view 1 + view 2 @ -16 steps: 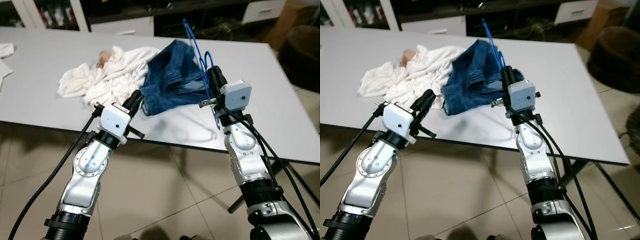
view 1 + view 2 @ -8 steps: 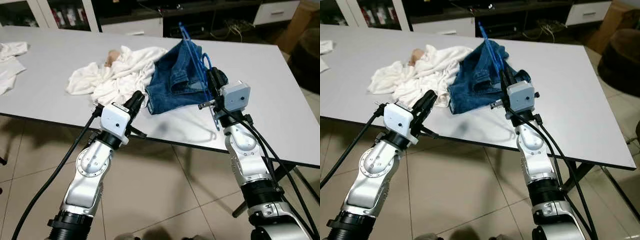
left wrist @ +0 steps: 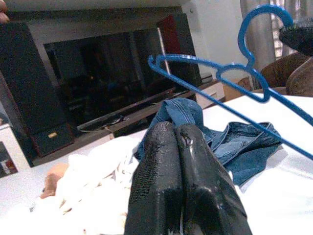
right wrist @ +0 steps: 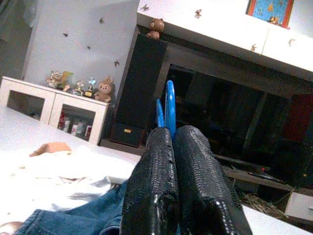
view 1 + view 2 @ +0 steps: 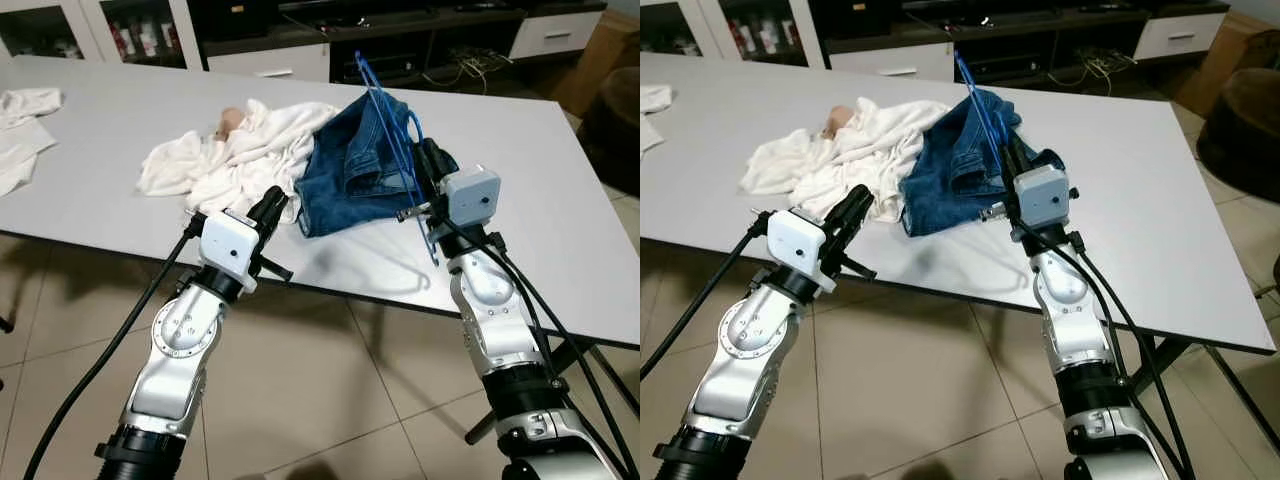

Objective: Hang hanger

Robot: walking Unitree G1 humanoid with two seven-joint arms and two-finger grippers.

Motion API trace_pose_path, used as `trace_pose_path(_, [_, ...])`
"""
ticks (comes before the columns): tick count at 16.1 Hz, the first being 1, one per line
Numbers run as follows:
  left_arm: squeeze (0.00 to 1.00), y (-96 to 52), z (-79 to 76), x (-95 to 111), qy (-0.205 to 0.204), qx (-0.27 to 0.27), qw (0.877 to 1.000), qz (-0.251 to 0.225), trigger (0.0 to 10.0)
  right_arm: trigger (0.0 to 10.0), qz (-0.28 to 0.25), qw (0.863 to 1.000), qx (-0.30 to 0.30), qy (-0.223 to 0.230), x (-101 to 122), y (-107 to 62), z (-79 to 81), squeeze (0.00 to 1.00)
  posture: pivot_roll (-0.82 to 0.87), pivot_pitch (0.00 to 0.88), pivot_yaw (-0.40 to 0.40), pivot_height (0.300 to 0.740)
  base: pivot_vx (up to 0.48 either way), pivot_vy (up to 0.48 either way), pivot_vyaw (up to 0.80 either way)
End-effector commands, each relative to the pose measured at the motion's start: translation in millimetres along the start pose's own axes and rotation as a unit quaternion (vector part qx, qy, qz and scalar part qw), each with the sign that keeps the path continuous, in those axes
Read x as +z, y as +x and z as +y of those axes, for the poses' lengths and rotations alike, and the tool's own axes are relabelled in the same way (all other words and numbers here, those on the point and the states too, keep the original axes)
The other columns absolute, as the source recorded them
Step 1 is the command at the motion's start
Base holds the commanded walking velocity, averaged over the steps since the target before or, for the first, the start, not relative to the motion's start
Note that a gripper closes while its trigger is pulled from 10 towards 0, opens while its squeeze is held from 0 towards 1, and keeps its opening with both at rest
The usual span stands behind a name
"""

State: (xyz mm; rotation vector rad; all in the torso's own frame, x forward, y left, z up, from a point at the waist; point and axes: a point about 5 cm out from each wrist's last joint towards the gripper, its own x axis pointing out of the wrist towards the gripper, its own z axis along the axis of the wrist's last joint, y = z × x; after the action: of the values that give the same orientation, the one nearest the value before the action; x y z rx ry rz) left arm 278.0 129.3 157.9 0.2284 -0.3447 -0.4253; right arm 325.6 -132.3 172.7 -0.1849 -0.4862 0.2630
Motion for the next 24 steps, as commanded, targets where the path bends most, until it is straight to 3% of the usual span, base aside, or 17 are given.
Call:
trace_pose_path(1, [0.0,0.3,0.1,-1.0,-0.001,-0.001,1.0,0.005,10.0,10.0,-0.004,1.0,0.001,0.004,2.9,1.4,0.1,0.0,-0.02,0.008,0.006,0.74,0.337,0.0,0.0])
trace_pose_path(16, [0.0,2.6,-2.9,-1.8,-0.002,-0.007,1.0,0.006,10.0,10.0,-0.003,1.0,-0.003,0.002,4.1,1.4,-1.3,0.0,-0.03,0.01,0.007,0.74,0.405,0.0,0.0])
trace_pose_path(24, [0.0,0.3,-14.1,-4.6,-0.03,-0.039,0.999,0.012,10.0,10.0,-0.002,1.0,0.001,0.002,4.5,2.4,-1.5,0.0,-0.03,0.007,0.0,0.74,0.0,0.0,0.0])
